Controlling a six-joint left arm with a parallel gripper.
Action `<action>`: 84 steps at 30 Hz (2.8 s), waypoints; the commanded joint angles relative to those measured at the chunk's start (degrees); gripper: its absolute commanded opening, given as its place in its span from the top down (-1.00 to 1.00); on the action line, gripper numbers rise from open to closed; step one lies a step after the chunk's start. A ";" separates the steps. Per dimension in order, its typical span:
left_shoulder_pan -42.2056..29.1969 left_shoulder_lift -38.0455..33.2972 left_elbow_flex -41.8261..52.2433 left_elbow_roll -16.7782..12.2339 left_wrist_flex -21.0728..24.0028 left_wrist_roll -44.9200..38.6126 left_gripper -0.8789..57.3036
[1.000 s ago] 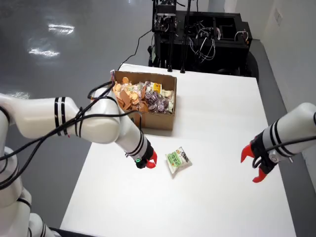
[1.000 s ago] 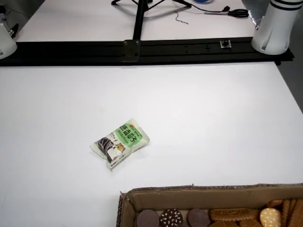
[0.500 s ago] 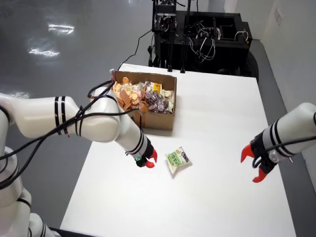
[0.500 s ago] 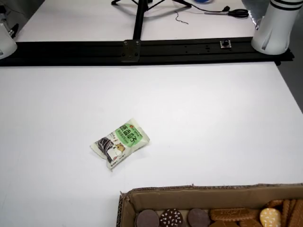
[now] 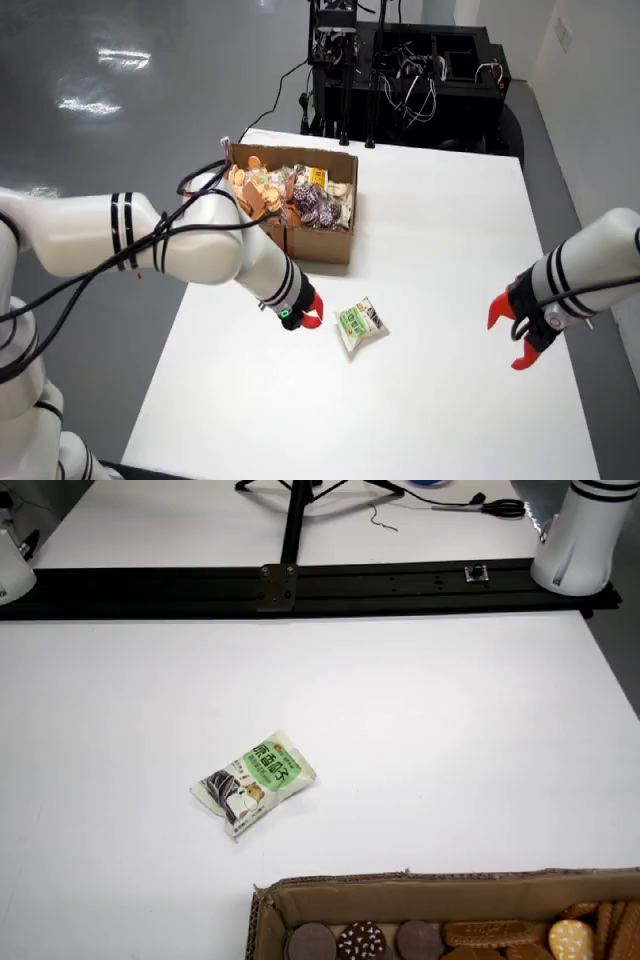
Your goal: Grasp a snack and put it in the bin.
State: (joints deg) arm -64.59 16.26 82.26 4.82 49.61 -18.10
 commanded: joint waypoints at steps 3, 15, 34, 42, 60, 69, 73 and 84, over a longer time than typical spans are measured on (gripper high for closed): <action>0.80 0.05 0.00 0.34 -1.88 -4.47 0.97; 3.49 0.60 -0.50 1.11 -8.21 -19.30 0.51; 5.77 13.70 -11.83 6.52 -6.26 -44.03 -0.38; 6.92 22.03 -21.56 7.67 -4.08 -51.57 -0.67; 9.95 32.64 -29.70 12.20 0.57 -66.93 -0.92; 10.33 40.03 -37.88 13.21 4.77 -69.27 -0.96; 10.47 43.22 -42.13 13.91 7.37 -70.26 -0.96; 11.00 51.32 -51.66 14.80 9.90 -71.90 -0.95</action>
State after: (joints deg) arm -53.44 65.06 33.56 19.82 59.54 -90.32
